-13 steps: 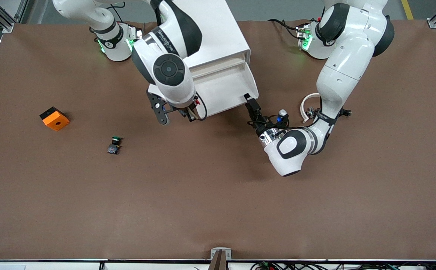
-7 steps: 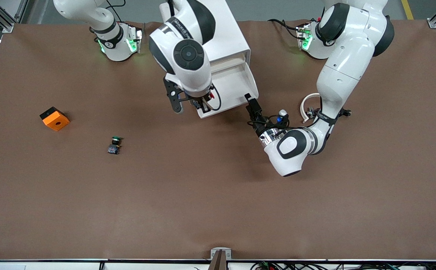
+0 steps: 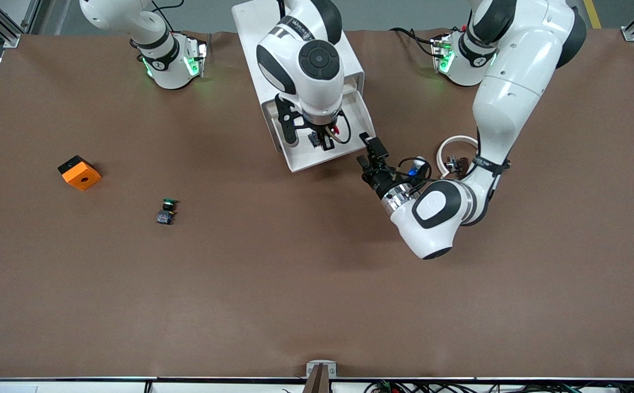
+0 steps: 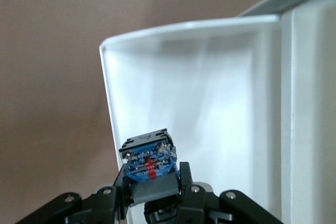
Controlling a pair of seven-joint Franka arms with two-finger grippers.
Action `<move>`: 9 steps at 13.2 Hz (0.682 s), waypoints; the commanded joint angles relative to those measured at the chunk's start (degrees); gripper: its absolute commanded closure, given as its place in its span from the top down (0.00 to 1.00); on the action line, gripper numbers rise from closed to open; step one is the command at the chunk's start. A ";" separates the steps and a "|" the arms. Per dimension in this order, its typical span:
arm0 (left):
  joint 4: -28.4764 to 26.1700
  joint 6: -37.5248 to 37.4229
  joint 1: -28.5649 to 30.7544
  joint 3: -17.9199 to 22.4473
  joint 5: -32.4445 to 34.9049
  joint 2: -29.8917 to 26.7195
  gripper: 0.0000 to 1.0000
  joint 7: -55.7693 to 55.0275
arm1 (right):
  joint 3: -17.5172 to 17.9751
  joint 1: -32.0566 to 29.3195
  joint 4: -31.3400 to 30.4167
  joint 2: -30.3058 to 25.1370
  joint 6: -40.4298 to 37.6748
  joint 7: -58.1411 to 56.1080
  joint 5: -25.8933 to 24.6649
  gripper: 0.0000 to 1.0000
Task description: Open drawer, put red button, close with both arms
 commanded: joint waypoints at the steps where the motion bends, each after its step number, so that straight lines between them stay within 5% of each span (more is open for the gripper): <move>1: -3.33 0.81 0.72 -1.77 3.78 -5.21 1.00 6.52 | -0.68 2.47 1.62 1.42 0.22 4.66 0.55 0.00; 9: -8.59 15.65 3.62 -2.47 19.50 -10.22 1.00 34.10 | -0.68 5.20 5.22 6.33 0.13 13.55 0.55 0.00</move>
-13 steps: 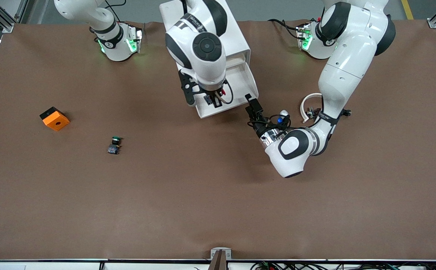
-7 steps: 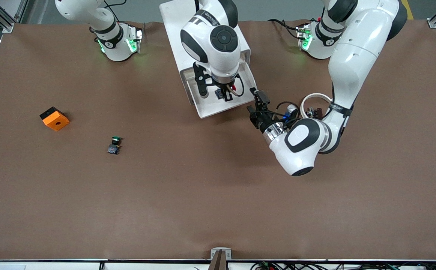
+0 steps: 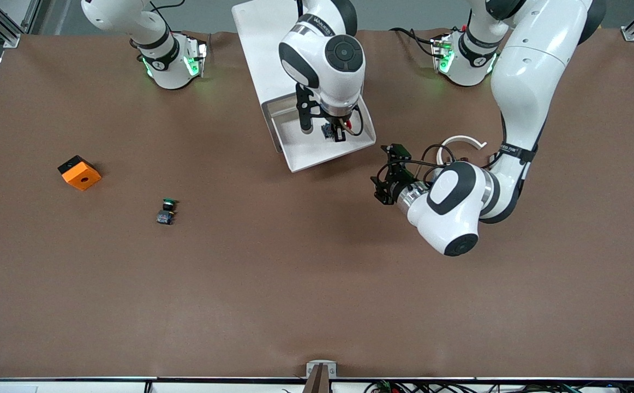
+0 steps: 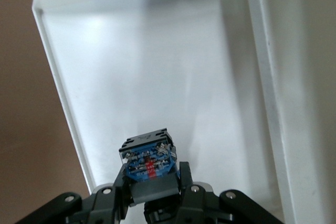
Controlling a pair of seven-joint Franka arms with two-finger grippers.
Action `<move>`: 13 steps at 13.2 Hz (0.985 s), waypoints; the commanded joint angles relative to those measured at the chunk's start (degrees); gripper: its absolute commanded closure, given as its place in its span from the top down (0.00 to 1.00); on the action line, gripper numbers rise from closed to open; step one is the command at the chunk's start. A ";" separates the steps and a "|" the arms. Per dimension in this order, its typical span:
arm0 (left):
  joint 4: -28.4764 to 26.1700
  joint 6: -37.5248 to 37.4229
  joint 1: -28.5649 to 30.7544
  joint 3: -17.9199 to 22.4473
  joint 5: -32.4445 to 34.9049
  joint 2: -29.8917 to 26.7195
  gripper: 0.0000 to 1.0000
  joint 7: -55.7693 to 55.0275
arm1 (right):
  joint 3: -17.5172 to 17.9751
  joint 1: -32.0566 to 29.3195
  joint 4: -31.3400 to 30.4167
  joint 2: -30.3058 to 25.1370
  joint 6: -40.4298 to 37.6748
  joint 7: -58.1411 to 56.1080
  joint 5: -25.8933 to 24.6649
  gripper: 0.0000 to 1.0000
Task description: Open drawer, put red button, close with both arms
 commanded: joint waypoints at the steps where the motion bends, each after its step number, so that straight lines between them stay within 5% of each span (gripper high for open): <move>1: -7.03 5.07 1.30 -0.98 5.03 -5.32 1.00 12.42 | -0.67 1.40 4.37 3.73 -0.48 3.20 0.55 0.00; 7: -15.14 15.62 4.29 -0.98 16.36 -9.91 1.00 38.10 | -0.67 1.40 5.08 4.97 -0.48 3.56 0.55 0.01; 8: -15.14 17.20 4.29 -0.98 18.47 -10.34 1.00 41.44 | -0.67 1.31 5.08 4.97 -0.57 3.21 0.55 0.60; 9: -15.14 18.78 4.29 -0.98 20.23 -10.43 1.00 44.35 | -0.67 1.31 5.17 4.97 -0.65 3.03 0.29 1.00; 13: -14.70 24.84 5.17 -0.89 27.17 -10.17 1.00 57.16 | -0.75 -0.44 9.11 4.53 -4.67 -3.19 0.46 1.00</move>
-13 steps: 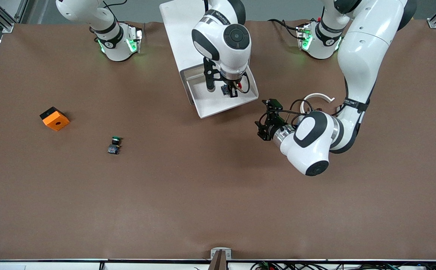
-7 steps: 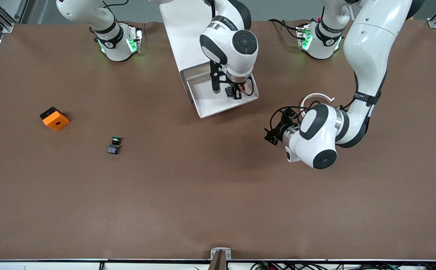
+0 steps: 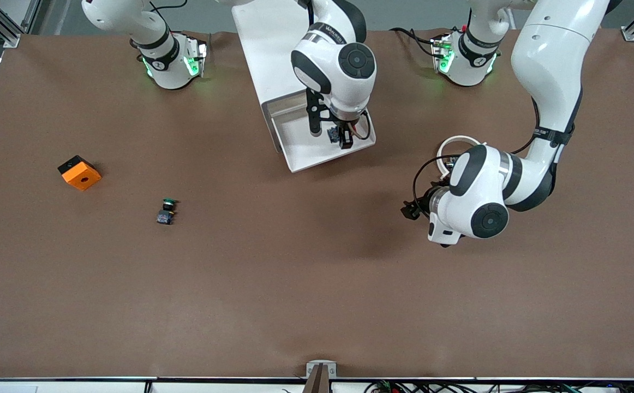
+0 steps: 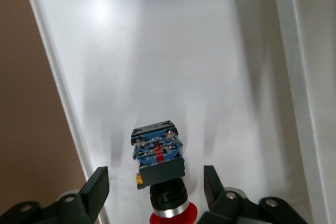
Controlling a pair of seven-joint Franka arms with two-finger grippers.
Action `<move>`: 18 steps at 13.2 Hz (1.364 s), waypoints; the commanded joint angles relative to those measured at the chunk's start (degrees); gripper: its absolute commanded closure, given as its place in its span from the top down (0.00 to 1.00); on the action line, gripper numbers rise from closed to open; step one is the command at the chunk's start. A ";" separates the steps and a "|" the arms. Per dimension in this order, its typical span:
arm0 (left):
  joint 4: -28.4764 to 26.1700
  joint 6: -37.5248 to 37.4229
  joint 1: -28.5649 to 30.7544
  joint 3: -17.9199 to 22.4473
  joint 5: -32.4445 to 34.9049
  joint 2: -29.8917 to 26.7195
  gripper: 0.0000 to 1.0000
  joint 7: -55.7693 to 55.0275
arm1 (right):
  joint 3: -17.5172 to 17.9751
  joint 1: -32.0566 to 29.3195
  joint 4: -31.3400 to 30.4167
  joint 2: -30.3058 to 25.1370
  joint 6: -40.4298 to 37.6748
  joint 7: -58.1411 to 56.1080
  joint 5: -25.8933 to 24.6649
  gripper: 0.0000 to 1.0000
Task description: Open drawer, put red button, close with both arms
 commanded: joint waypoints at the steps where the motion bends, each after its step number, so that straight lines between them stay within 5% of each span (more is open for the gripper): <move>1: -2.02 4.55 1.07 -0.69 5.93 -1.28 1.00 8.81 | -0.15 -2.94 6.16 0.24 -7.05 -7.30 0.81 1.00; 9: -0.37 4.65 0.28 -3.24 8.06 -6.55 1.00 6.56 | -0.76 -19.28 9.44 -9.42 -28.42 -50.08 0.20 1.00; 13: 0.35 5.18 -0.95 -6.13 8.23 -9.45 1.00 2.00 | -0.76 -28.42 9.35 -13.03 -32.74 -72.15 -3.48 1.00; 18: 0.53 9.30 -9.64 -6.85 10.52 -7.88 1.00 -9.78 | -0.85 -40.02 9.35 -14.44 -34.16 -101.24 -5.60 1.00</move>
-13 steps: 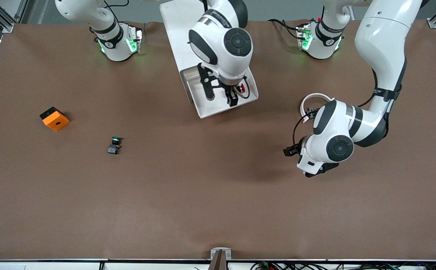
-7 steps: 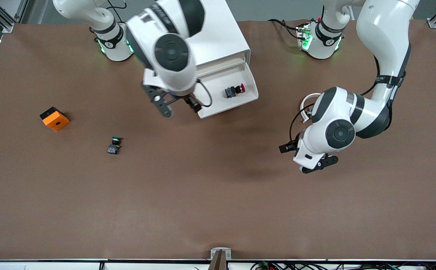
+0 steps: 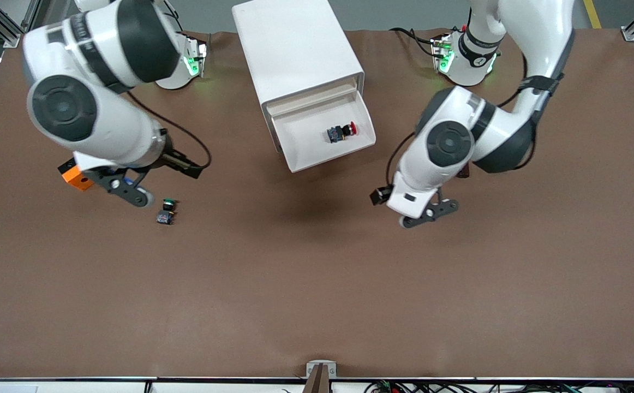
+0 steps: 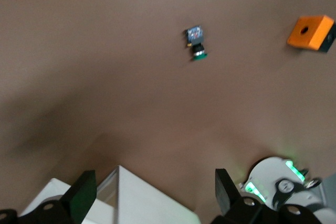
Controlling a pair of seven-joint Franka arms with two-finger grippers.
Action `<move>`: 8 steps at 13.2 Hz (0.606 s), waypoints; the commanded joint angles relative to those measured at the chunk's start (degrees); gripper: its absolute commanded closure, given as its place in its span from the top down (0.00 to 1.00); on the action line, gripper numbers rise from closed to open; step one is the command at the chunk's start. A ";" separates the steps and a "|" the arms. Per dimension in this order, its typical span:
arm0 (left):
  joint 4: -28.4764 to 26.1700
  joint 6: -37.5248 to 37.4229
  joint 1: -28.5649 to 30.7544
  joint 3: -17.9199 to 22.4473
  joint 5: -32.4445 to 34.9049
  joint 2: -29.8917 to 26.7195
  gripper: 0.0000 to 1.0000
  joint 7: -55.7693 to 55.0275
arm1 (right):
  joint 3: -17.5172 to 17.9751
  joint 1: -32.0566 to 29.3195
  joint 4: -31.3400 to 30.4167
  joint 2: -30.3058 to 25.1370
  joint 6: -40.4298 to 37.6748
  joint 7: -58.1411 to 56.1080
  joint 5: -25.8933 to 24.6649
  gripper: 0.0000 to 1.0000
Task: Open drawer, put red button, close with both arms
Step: 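Withdraw the right gripper while the left gripper releases the drawer handle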
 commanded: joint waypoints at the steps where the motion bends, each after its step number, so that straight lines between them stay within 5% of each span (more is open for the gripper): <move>1: -0.35 2.75 -3.29 -0.04 1.93 0.92 1.00 -4.08 | 1.13 -5.82 -0.90 -1.67 -0.41 -14.20 -0.59 1.00; 8: -0.35 3.72 -9.28 0.05 2.02 5.14 1.00 -4.97 | 1.13 -13.64 -0.81 -1.67 -0.33 -39.10 -4.46 1.00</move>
